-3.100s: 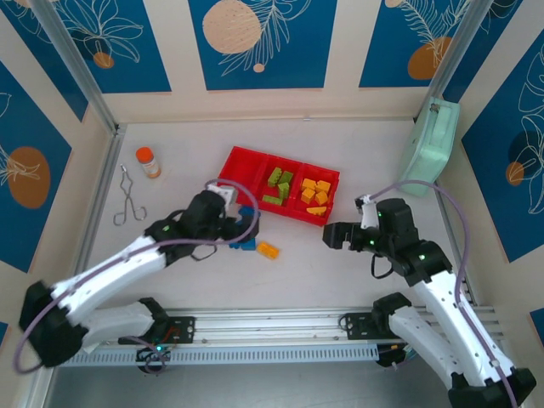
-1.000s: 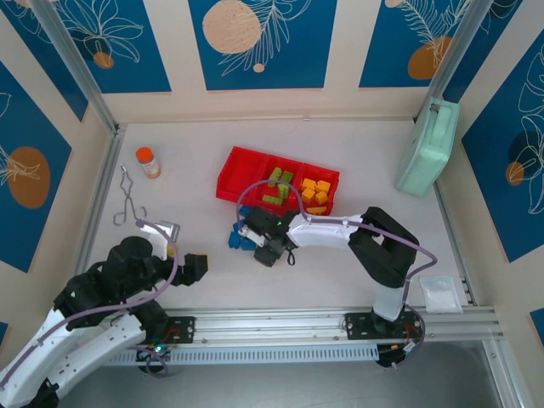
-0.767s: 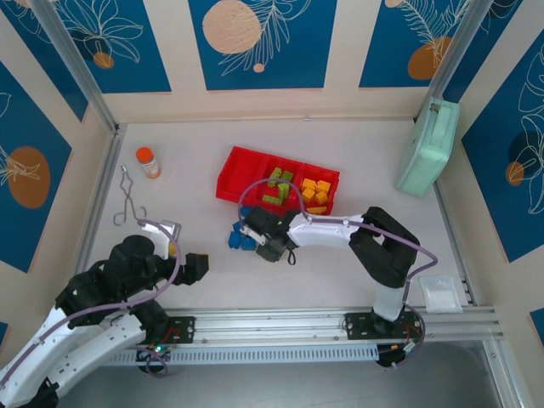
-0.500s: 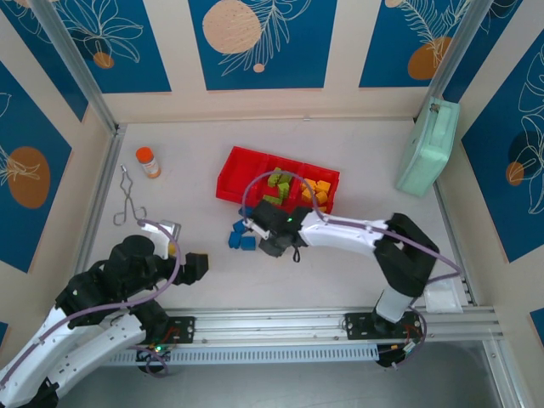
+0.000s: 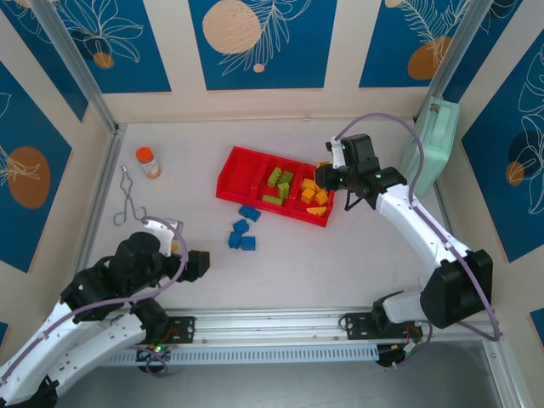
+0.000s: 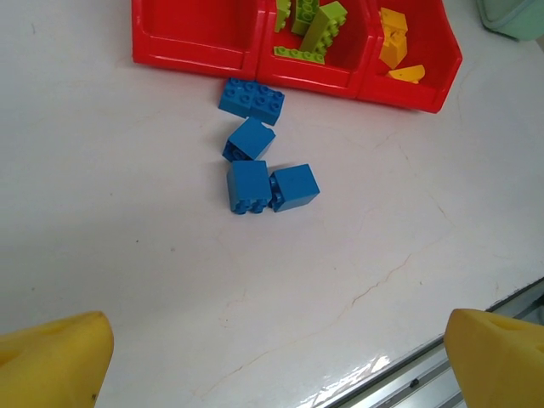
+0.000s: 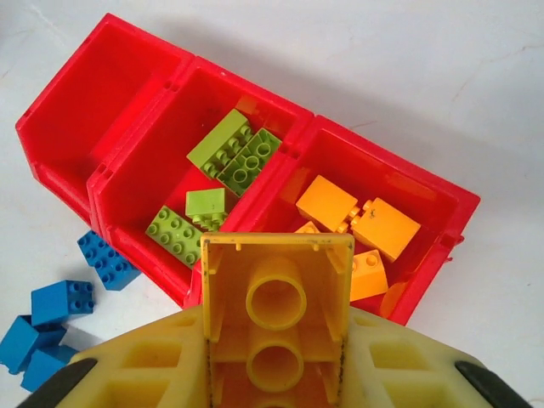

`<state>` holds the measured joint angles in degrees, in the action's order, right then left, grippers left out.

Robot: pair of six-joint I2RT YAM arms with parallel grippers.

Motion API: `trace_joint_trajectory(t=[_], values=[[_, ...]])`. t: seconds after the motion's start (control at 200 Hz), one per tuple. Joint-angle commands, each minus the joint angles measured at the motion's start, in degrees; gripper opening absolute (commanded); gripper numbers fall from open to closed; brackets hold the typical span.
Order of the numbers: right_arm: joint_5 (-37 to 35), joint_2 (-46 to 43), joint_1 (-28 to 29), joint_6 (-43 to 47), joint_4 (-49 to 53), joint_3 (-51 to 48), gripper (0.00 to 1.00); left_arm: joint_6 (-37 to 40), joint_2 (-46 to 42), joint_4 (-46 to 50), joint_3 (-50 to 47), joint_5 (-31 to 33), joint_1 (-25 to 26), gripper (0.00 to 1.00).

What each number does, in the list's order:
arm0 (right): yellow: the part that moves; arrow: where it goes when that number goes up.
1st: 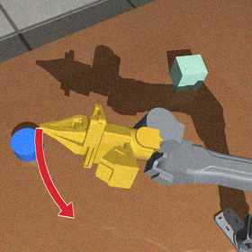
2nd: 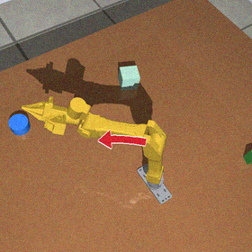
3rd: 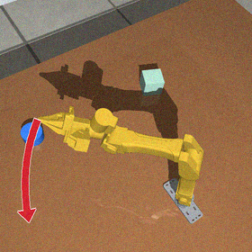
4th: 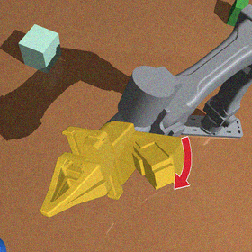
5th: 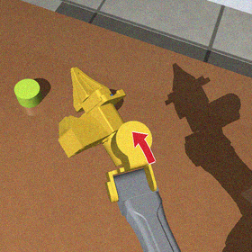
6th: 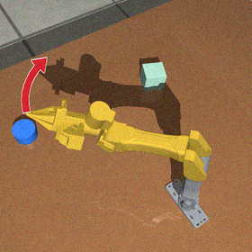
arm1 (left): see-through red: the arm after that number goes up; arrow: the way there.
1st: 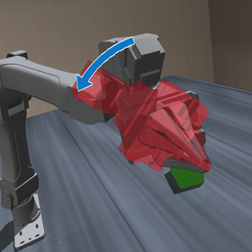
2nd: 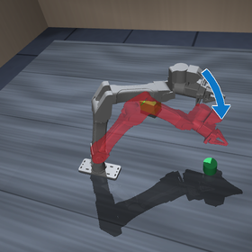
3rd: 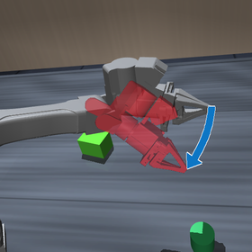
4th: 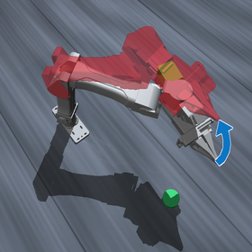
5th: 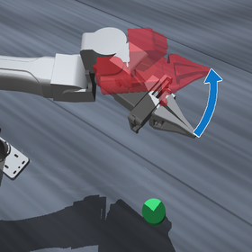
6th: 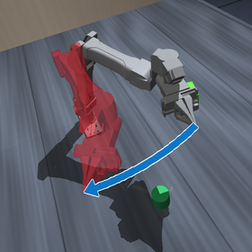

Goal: Sort the legos into containers by color
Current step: Place the lego in the container.

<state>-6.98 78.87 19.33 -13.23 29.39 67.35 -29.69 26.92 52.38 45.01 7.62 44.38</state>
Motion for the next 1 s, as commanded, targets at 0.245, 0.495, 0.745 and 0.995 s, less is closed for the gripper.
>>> trace_joint_trajectory(t=[0.245, 0.495, 0.745, 0.995], values=[[6.98, 17.89, -4.28, -5.13, -6.65, 4.47, 0.21, 0.01, 0.42, 0.35, -0.18, 0.12, -0.04, 0.99], [2.75, 23.00, -2.98, -4.40, -5.80, 7.65, 0.36, -0.18, 0.60, 0.51, -0.10, 0.29, -0.08, 0.99], [-3.49, 19.20, -1.91, -8.17, 0.19, 10.54, 0.79, -1.63, 1.05, 2.08, 0.47, 1.89, 0.01, 0.99], [-4.11, 7.54, -1.14, -12.63, 5.14, 10.48, 0.99, -1.81, 2.02, 2.54, 0.69, 2.37, 0.20, 0.99]])
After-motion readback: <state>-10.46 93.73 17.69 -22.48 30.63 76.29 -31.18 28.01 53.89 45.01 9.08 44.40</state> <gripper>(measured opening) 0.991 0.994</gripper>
